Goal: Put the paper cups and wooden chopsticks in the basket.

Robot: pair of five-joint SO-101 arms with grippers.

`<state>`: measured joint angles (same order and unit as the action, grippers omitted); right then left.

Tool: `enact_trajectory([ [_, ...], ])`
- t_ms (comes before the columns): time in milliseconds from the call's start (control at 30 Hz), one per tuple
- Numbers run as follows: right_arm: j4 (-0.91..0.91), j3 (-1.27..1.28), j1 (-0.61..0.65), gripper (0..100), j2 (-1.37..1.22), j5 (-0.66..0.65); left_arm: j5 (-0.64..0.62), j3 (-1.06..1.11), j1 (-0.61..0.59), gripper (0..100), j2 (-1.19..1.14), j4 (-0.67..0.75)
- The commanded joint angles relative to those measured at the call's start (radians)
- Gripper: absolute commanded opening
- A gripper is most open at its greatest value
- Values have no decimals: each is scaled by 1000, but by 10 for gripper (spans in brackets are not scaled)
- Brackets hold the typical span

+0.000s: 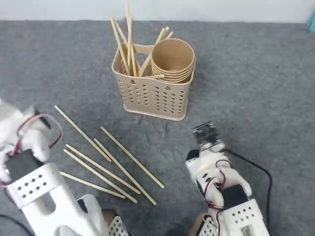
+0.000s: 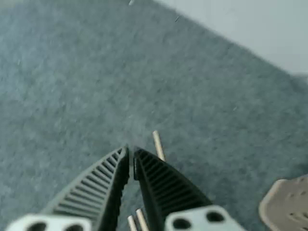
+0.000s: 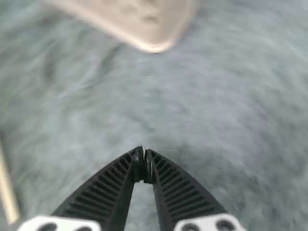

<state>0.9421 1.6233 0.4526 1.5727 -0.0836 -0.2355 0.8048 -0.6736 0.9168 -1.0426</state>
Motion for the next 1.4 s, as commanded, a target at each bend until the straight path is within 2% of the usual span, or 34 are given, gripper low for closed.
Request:
enact_trajectory([
  [0, 2, -69, 110, 10, 10, -38, 11, 257, -77, 13, 20, 166],
  [67, 7, -91, 160, 24, 8, -49, 3, 380, -84, 13, 20, 287],
  [167, 12, -167, 179, 96, -15, -68, -52, 496, -87, 19, 20, 437],
  [300, -28, -310, 197, 117, -182, -20, -78, 456, -124, 143, 20, 391],
  [400, -111, -400, 266, 117, -384, 21, -109, 470, -124, 237, 20, 396],
  [467, -196, -457, 321, 117, -542, 61, -109, 478, -124, 256, 20, 414],
  [667, -499, -644, 417, 117, -1046, 143, -110, 493, -129, 212, 20, 465],
  [867, -572, -898, 426, 117, -1457, 146, -110, 489, -129, 164, 18, 485],
  [1000, -573, -1028, 426, 117, -1615, 146, -118, 463, -129, 166, -44, 505],
  [1267, -572, -1183, 479, 117, -1751, 144, -140, 205, -221, 166, -477, 503],
  [1367, -572, -1217, 501, 117, -1787, 146, -195, 142, -235, 166, -574, 503],
])
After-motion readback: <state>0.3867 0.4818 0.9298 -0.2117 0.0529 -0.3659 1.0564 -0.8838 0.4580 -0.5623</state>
